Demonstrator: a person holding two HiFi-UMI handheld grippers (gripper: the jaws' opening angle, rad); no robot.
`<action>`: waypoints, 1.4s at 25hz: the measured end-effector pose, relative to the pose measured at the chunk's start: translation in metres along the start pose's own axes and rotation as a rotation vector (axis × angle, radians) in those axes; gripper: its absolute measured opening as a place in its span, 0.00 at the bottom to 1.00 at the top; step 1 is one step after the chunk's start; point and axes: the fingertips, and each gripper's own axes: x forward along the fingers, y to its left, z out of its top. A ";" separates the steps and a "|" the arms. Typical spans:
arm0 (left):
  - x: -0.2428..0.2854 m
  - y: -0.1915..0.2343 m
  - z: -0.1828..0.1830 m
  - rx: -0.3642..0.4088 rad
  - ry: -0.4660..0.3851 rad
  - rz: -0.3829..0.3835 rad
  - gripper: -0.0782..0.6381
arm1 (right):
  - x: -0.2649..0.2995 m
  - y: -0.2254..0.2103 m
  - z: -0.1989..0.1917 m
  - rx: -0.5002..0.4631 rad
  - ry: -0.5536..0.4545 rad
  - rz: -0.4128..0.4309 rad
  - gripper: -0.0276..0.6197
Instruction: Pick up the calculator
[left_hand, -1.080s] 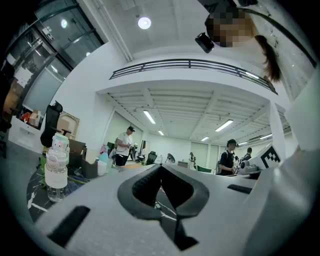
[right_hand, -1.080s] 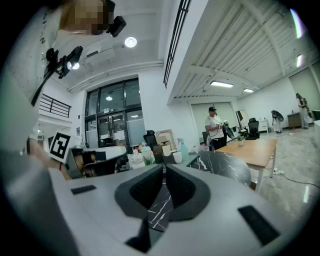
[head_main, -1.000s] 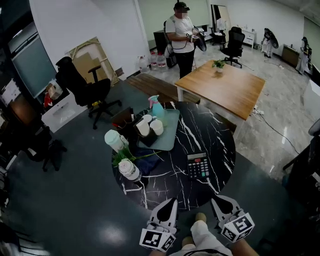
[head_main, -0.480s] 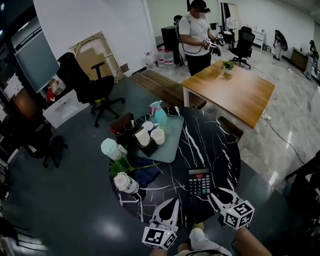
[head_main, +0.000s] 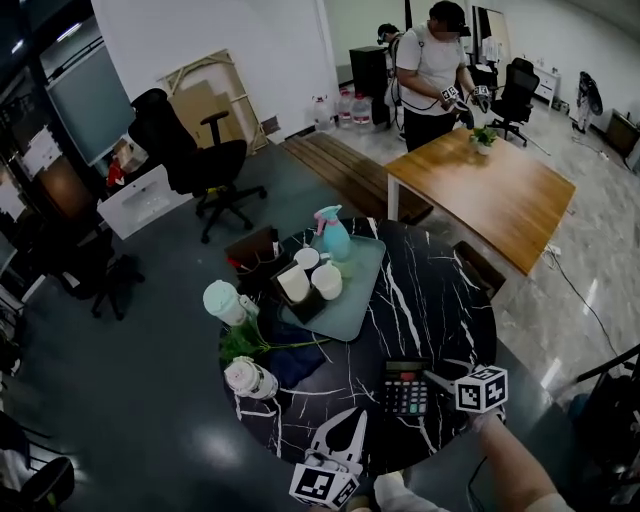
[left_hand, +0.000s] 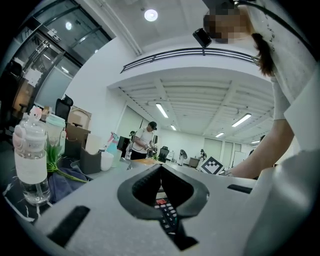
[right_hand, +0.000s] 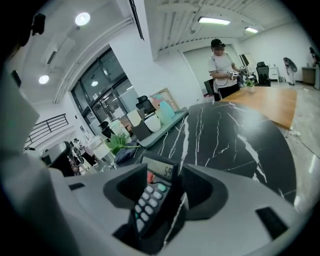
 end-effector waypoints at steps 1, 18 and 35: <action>0.003 0.002 -0.003 0.002 -0.002 0.003 0.12 | 0.007 -0.005 0.001 0.009 0.019 0.010 0.35; 0.016 0.005 -0.018 -0.016 0.018 0.040 0.12 | 0.045 0.001 -0.016 0.125 0.229 0.169 0.27; 0.003 0.007 -0.012 -0.016 0.013 0.060 0.12 | 0.002 0.040 -0.009 0.179 0.029 0.318 0.12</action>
